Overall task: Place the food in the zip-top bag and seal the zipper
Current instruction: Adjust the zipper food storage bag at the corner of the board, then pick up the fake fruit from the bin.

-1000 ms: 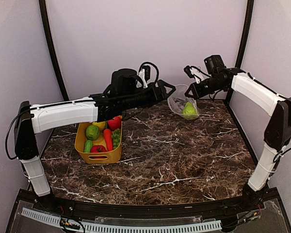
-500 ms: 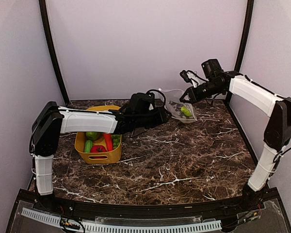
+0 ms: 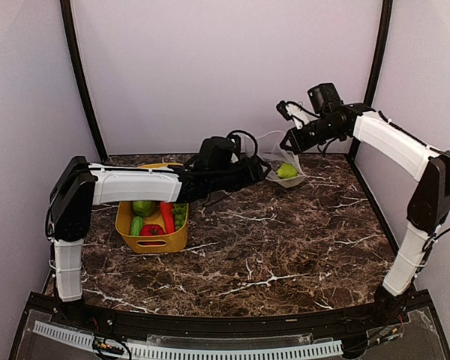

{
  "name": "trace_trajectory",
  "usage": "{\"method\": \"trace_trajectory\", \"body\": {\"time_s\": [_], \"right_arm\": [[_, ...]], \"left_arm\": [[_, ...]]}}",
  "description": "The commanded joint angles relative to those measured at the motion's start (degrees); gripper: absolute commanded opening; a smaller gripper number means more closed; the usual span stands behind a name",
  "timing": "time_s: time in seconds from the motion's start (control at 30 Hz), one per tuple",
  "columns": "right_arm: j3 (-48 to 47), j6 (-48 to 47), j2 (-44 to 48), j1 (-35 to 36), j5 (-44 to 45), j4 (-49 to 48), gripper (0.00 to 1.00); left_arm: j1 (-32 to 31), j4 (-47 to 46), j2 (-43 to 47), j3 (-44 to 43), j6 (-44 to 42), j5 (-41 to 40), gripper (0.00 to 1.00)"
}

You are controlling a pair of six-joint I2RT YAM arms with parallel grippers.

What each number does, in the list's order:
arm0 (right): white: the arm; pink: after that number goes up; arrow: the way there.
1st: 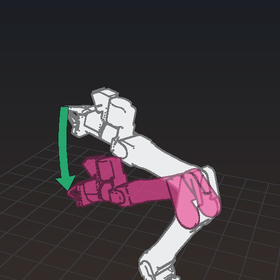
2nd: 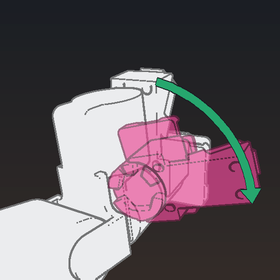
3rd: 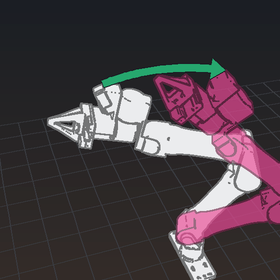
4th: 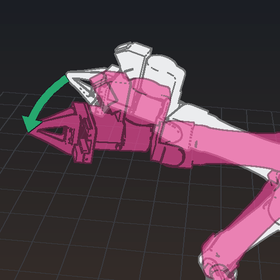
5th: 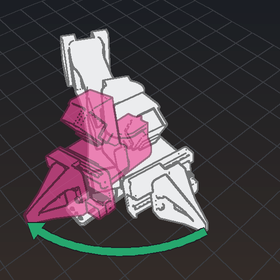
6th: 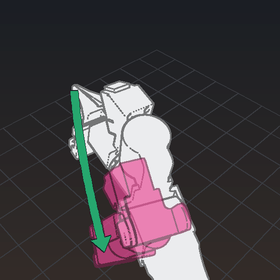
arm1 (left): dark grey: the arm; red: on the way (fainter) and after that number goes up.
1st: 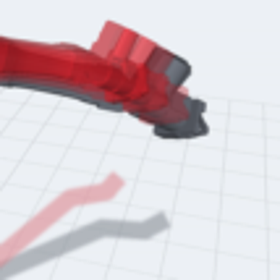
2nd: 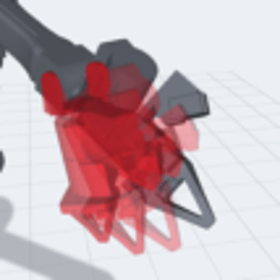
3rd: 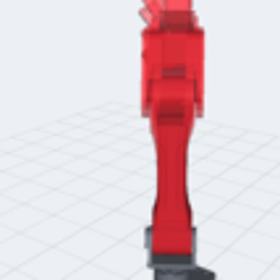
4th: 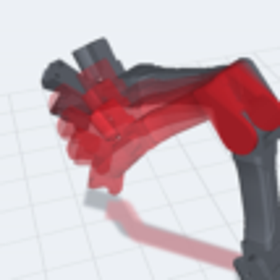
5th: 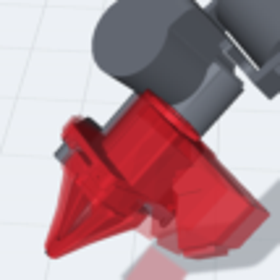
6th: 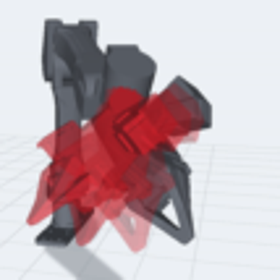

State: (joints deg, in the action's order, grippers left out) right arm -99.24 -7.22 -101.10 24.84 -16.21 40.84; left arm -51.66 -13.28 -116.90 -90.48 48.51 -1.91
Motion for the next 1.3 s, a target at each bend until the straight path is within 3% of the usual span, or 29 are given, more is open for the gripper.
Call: {"method": "trace_trajectory", "body": {"time_s": [0.0,0.1,0.33,0.5,0.63,0.83,1.13,1.27], "right_arm": [[-8.96,-2.45,-0.4,-4.28,8.92,-3.96,0.0],[-6.2,-2.4,0.27,-4.17,3.95,-5.1,0.0],[5.79,-2.53,2.2,-2.61,-1.62,-9.1,0.0],[4.59,-1.83,4.17,-2.62,-4.41,-8.33,0.0],[3.07,-1.21,5.42,-2.56,-6.71,-7.33,0.0],[2.6,-2.88,3.62,-2.25,-8.43,-5.47,0.0],[5.48,-6.32,2.37,-2.16,-16.1,-5.4,0.0],[6.39,-7.66,2.77,-2.13,-17.8,-4.91,0.0]], "left_arm": [[-0.04,-0.92,9.28,8.28,-5.69,2.59,0.86],[0.64,-0.62,14.83,15.65,-8.98,-0.85,0.97],[6.57,10.49,28.82,28.49,-11.75,-4.56,0.99],[9.65,27.02,29.96,15.86,-17.26,-5.61,0.99],[10.14,36.71,30.65,10.54,-26.17,-14.12,0.99],[15.16,46.48,32.72,12.96,-37.14,-17.73,0.97],[24.22,54.7,27.33,15.79,-37.34,-11.45,0.79],[26.35,56.03,24.38,14.44,-38.42,-9.36,0.79]]}}
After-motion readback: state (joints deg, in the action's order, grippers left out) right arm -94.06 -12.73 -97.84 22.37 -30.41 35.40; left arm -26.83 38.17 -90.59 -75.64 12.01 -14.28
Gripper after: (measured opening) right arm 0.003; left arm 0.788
